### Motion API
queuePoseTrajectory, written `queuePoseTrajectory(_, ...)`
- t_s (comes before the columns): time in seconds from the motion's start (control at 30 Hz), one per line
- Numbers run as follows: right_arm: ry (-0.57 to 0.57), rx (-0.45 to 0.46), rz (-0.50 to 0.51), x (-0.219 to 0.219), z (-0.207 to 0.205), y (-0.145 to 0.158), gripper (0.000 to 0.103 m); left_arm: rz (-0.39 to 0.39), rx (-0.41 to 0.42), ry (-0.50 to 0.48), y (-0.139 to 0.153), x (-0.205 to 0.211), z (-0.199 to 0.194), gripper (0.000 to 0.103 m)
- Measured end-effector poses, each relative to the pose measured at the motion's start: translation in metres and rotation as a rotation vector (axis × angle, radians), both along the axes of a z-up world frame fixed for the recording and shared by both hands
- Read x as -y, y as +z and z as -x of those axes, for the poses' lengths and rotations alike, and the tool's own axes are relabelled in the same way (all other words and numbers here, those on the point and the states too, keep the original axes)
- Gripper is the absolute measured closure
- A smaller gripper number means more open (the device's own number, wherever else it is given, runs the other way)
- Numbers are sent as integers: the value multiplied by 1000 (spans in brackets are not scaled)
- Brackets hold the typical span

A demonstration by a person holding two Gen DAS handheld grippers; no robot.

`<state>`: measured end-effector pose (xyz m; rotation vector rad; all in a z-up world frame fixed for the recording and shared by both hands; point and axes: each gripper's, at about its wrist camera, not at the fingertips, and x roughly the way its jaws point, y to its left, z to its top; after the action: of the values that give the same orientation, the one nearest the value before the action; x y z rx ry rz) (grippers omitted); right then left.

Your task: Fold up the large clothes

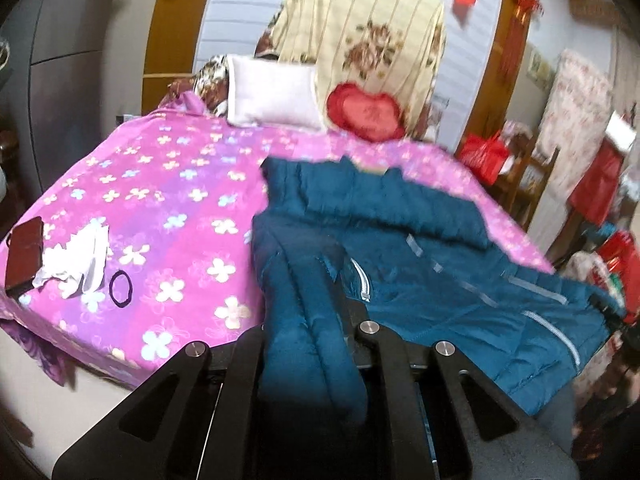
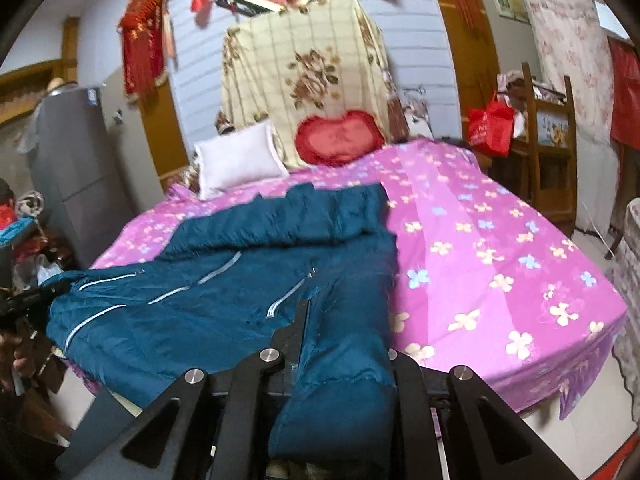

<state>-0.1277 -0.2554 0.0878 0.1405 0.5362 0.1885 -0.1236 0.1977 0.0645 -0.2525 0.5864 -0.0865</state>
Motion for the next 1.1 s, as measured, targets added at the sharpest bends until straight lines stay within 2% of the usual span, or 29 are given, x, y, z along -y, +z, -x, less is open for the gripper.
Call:
queuePoseTrajectory(0.07, 1, 14, -13, 0, 14, 7, 89, 20, 23, -12, 4, -3, 15, 95)
queuePoseTrajectory(0.23, -8, 71, -45, 4, 48, 29, 89, -24, 69, -35, 15, 0, 49, 95)
queuePoseTrajectory(0.37, 4, 150, -59, 3, 74, 55, 89, -23, 124, -37, 35, -1, 75, 95)
queuePoseTrajectory(0.5, 20, 220, -68, 3, 86, 71, 89, -32, 170, -25, 48, -2, 81, 95)
queuePoseTrajectory(0.7, 18, 219, -83, -1, 45, 63, 89, -35, 131, 41, 47, -1, 29, 95)
queuePoseTrajectory(0.8, -8, 215, -74, -3, 5, 60, 89, -94, 114, 69, 48, 8, -12, 95)
queuePoseTrajectory(0.9, -37, 181, -63, -4, -41, 55, 89, -191, 76, 102, 40, 19, -64, 95)
queuePoseTrajectory(1.1, -117, 81, -5, -11, -144, 47, 89, -273, 19, 155, 27, 26, -155, 95)
